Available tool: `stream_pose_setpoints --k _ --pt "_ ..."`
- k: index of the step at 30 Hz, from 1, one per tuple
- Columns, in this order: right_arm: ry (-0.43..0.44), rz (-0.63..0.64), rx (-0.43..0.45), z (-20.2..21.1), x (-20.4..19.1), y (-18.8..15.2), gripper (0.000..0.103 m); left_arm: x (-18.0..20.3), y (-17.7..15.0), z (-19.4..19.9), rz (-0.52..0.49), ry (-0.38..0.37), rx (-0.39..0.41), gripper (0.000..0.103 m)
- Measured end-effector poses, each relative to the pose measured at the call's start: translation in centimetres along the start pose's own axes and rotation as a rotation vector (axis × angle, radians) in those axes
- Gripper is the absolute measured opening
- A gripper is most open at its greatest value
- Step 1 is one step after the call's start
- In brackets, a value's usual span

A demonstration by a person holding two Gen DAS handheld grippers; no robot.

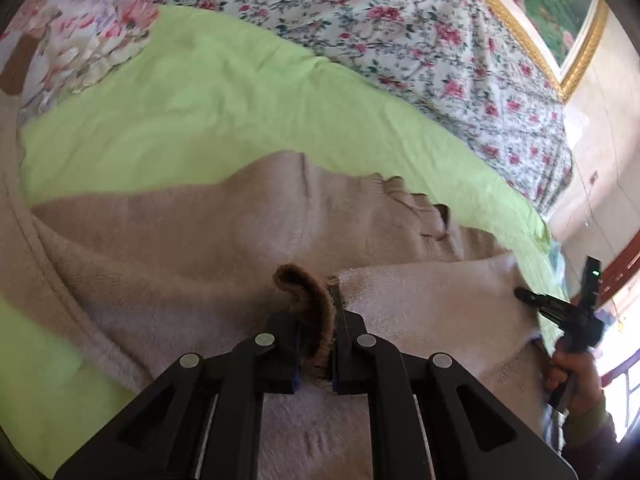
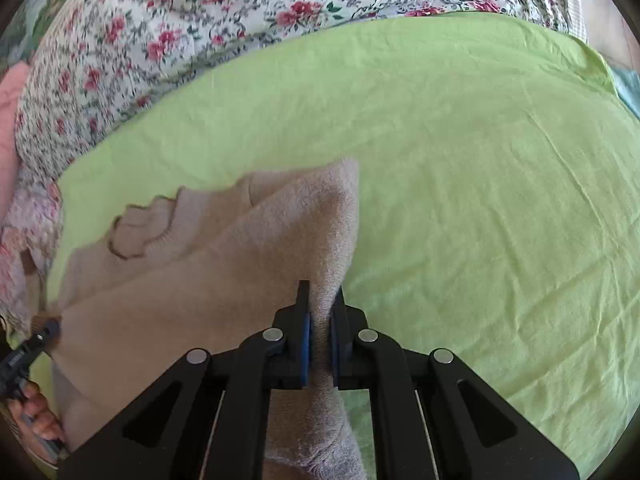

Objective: Fold small clothes
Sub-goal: 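Lay the sleeve across the body and open the right tool, then carry the other sleeve cuff across the body with the left tool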

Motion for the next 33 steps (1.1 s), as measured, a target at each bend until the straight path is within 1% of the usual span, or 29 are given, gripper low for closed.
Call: stream_pose_setpoints --k 1,3,5,6,7,8,10,12,14,16,18,19,21,26,30,33 --pt "-0.002 0.001 0.004 0.1 0.1 0.0 0.008 0.5 0.2 0.4 -0.017 0.004 -0.008 0.009" --pt "-0.011 0.008 0.003 0.1 0.1 0.2 0.008 0.8 0.8 -0.4 -0.030 0.022 -0.100 0.011" --pt "-0.014 0.013 -0.001 -0.3 -0.2 0.3 0.009 0.0 0.9 -1.4 0.003 0.044 -0.176 0.018" --pt "-0.010 0.008 -0.004 -0.6 -0.4 0.4 0.010 -0.9 1.0 -1.9 0.035 0.076 -0.199 0.019" --pt "-0.004 -0.008 -0.003 -0.4 -0.2 0.4 0.010 -1.8 0.9 -1.8 0.059 0.100 -0.202 0.018" --pt "0.002 -0.020 -0.001 -0.3 -0.1 0.4 0.012 -2.2 0.9 -1.6 0.072 0.098 -0.193 0.018" --pt "0.000 -0.036 0.019 0.4 0.0 0.3 0.017 -2.8 0.8 -0.1 0.093 0.088 -0.148 0.018" --pt "-0.012 -0.041 0.041 1.3 -0.1 0.3 0.023 -3.3 0.4 1.8 0.088 0.116 -0.102 0.018" --pt "0.009 -0.049 0.069 2.7 -0.4 0.1 0.025 -3.8 0.1 3.1 0.086 0.137 -0.081 0.018" --pt "0.041 -0.048 0.087 4.1 -1.1 -0.5 0.028 -4.4 -0.2 4.6 0.099 0.150 -0.061 0.023" --pt "0.069 -0.031 0.090 4.8 -2.1 -1.1 0.032 -5.6 -0.6 6.2 0.128 0.160 -0.034 0.037" --pt "0.090 -0.017 0.086 5.1 -2.9 -1.6 0.033 -6.2 -0.6 6.9 0.138 0.167 -0.024 0.040" --pt "0.129 0.013 0.072 5.4 -4.6 -2.8 0.040 -7.8 -0.7 8.4 0.168 0.188 0.006 0.044" --pt "0.193 0.072 0.031 5.9 -7.8 -5.7 0.042 -11.9 -0.6 10.7 0.257 0.226 0.042 0.048" --pt "0.227 0.096 -0.004 6.0 -9.9 -7.2 0.042 -14.7 0.4 11.7 0.317 0.263 0.073 0.058" --pt "0.241 0.114 -0.023 6.0 -10.9 -8.2 0.042 -16.2 1.9 12.1 0.328 0.305 0.096 0.065"
Point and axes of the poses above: each gripper's, at about its wrist camera, not at the fingertips, and z roughly against the way its jaws point, x to its right, y to its top, the point moved 2 cm from there along -z, roughly the way its jaws point, and after that the axes turned 1 degree about -y, right-handed, at the moved point
